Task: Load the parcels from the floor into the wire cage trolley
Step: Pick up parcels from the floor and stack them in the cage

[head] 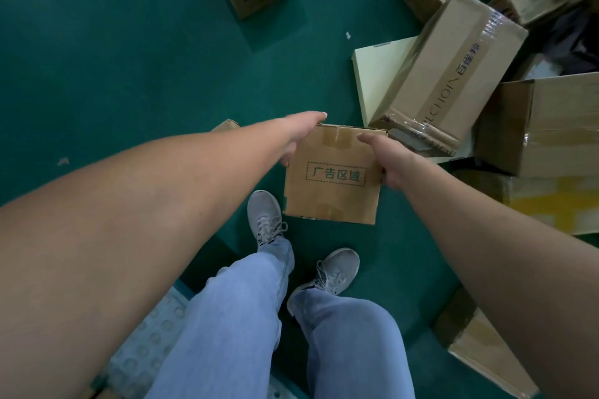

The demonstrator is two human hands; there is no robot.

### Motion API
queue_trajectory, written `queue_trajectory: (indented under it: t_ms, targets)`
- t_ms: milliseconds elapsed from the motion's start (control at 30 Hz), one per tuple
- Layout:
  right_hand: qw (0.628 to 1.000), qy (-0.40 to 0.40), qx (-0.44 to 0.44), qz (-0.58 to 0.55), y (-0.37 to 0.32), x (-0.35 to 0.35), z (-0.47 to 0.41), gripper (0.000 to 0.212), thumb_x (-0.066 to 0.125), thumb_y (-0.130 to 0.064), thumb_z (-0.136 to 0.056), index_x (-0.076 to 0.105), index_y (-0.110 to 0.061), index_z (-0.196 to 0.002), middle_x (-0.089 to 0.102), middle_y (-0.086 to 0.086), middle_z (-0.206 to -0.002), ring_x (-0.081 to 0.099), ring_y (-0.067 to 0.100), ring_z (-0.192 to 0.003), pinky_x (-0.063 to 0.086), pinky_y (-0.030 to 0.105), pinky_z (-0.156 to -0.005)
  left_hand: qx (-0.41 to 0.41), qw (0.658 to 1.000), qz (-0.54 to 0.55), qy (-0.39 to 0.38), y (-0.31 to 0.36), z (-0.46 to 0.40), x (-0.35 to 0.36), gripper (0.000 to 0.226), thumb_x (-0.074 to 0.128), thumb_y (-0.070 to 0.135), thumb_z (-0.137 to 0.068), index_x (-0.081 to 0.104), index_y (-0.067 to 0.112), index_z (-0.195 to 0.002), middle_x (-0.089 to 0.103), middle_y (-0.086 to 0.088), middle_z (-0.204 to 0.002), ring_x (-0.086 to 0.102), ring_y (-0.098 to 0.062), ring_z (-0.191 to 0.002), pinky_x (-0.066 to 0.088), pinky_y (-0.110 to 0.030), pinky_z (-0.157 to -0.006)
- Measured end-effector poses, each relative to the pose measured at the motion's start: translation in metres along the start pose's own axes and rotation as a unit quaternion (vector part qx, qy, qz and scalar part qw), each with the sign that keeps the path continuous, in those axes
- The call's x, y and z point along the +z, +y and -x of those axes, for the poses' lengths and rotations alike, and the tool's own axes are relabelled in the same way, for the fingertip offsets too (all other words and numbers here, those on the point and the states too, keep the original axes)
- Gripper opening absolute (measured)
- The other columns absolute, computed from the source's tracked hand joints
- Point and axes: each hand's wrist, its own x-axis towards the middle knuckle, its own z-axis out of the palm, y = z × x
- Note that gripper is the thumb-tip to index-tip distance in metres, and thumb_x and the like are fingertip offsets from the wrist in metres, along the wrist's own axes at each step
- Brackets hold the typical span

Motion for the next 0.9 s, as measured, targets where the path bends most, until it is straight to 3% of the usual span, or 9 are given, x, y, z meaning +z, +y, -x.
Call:
queue_trajectory:
  t_ms: [100,167,267,333,433,500,600,700,900]
  targets:
    - [1.0,-0.006,-0.01,-0.009,-0.012,0.004,0.017,0.051,0.063,-0.048,-0.095,0.053,-0.016,-0.132,0.068,0.002,-0.108,0.063,0.017,-0.089,0.046,0.033,-0.062,-0.009,0.999,0.039,0.036,0.003,0.002,-0.011,0.086,0.06,0.076,-0.072,0.048,0.027,-0.141,0.064,-0.005,-0.133,0.057,-0.031,-0.118,0.037,-0.053,-0.099]
    - [0.999,0.004,-0.02,-0.027,-0.025,0.007,0.034,0.081,0.069,-0.057,-0.083,0.042,-0.016,-0.148,0.067,0.003,-0.12,0.064,0.018,-0.096,0.046,0.034,-0.058,-0.004,0.997,0.057,0.042,0.008,0.03,-0.021,0.081,0.06,0.072,-0.081,0.043,0.028,-0.146,0.059,-0.004,-0.137,0.054,-0.029,-0.121,0.033,-0.052,-0.098]
    - [0.999,0.019,-0.038,-0.032,-0.053,0.009,0.083,0.088,0.068,-0.058,-0.086,0.029,-0.015,-0.152,0.06,0.006,-0.126,0.061,0.019,-0.096,0.045,0.035,-0.058,0.009,0.995,0.082,0.053,0.02,0.091,-0.047,0.089,0.058,0.072,-0.084,0.03,0.028,-0.156,0.05,-0.004,-0.15,0.05,-0.03,-0.131,0.033,-0.052,-0.096]
    - [0.998,0.028,-0.05,-0.019,-0.078,0.01,0.131,0.091,0.066,-0.063,-0.086,0.022,-0.019,-0.153,0.057,0.008,-0.128,0.06,0.024,-0.102,0.047,0.038,-0.064,0.021,0.991,0.111,0.067,0.03,0.134,-0.069,0.081,0.057,0.067,-0.087,0.035,0.025,-0.152,0.057,-0.006,-0.141,0.059,-0.027,-0.115,0.043,-0.044,-0.082]
    - [0.997,0.03,-0.071,-0.009,-0.122,0.01,0.217,0.096,0.063,-0.07,-0.084,0.016,-0.027,-0.155,0.052,0.005,-0.134,0.057,0.026,-0.11,0.049,0.046,-0.077,0.044,0.986,0.141,0.078,0.045,0.226,-0.106,0.031,0.052,0.046,-0.102,0.058,0.02,-0.119,0.068,-0.001,-0.096,0.062,-0.017,-0.075,0.05,-0.026,-0.049]
    - [0.997,0.029,-0.076,-0.006,-0.151,0.01,0.287,0.099,0.061,-0.076,-0.082,0.016,-0.028,-0.156,0.049,0.005,-0.136,0.055,0.029,-0.11,0.048,0.047,-0.078,0.052,0.983,0.154,0.082,0.048,0.302,-0.128,0.018,0.051,0.037,-0.104,0.058,0.021,-0.1,0.063,0.001,-0.084,0.06,-0.016,-0.071,0.046,-0.029,-0.059]
    - [0.995,0.023,-0.09,0.021,-0.183,0.015,0.371,0.106,0.057,-0.085,-0.073,0.027,-0.025,-0.155,0.049,0.005,-0.141,0.055,0.033,-0.115,0.05,0.048,-0.071,0.055,0.977,0.189,0.075,0.048,0.39,-0.157,0.02,0.056,0.04,-0.101,0.058,0.02,-0.096,0.063,-0.001,-0.091,0.059,-0.018,-0.08,0.046,-0.038,-0.086]
    - [0.992,0.018,-0.113,0.062,-0.207,0.024,0.433,0.103,0.055,-0.084,-0.073,0.032,-0.023,-0.153,0.047,0.006,-0.143,0.053,0.035,-0.12,0.052,0.055,-0.083,0.06,0.972,0.22,0.063,0.043,0.462,-0.18,0.025,0.055,0.044,-0.102,0.056,0.019,-0.096,0.063,-0.004,-0.096,0.059,-0.023,-0.093,0.043,-0.052,-0.108]
    - [0.978,-0.013,-0.17,0.124,-0.226,0.039,0.532,0.087,0.056,-0.073,-0.086,0.023,-0.029,-0.153,0.046,0.006,-0.131,0.052,0.032,-0.113,0.053,0.057,-0.088,0.077,0.956,0.274,0.069,0.017,0.566,-0.203,0.033,0.055,0.049,-0.102,0.052,0.017,-0.098,0.057,-0.01,-0.099,0.054,-0.029,-0.085,0.043,-0.064,-0.106]
